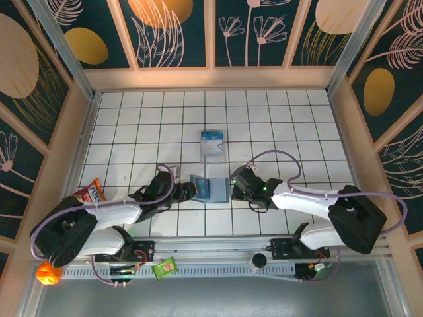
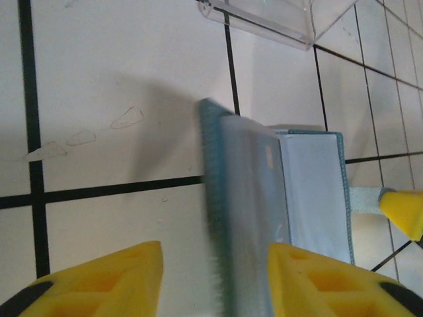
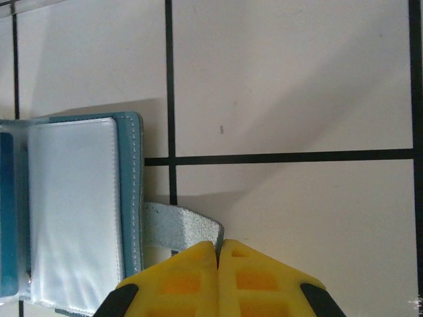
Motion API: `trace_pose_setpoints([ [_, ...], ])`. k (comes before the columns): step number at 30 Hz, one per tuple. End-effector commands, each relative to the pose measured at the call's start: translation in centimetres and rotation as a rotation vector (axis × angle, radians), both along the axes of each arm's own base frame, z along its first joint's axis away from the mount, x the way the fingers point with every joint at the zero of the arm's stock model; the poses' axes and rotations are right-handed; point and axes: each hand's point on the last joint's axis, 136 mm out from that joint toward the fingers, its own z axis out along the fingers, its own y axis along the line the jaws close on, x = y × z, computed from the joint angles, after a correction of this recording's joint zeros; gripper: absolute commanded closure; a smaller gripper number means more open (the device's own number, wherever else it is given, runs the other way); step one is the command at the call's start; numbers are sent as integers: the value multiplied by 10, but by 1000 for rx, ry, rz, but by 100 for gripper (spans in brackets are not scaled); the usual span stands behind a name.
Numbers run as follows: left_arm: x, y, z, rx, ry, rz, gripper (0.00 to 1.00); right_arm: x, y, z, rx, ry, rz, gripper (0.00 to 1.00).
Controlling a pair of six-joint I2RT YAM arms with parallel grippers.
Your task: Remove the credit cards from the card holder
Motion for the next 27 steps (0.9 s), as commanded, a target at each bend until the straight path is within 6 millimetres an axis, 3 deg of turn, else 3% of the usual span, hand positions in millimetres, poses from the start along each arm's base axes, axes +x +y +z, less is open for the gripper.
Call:
trace_pose_setpoints([
  [1, 5, -6, 5, -26, -11, -6, 62, 3, -16, -10, -34, 5, -64, 100],
  [5, 0, -8, 4, -49, 1, -16, 68, 8, -18, -5, -29, -10, -64, 84],
  [9, -1, -8, 5, -57, 2, -21, 69, 17, -20, 11, -13, -54, -61, 54],
  [11, -2, -8, 6, -60, 2, -22, 69, 21, -21, 23, -2, -86, -60, 48],
  [20, -3, -10, 6, -79, 10, -27, 70, 30, -6, 83, 137, -259, 29, 43],
  [27, -3, -10, 5, -75, 10, -25, 70, 6, 54, 95, 322, -233, 320, 56],
])
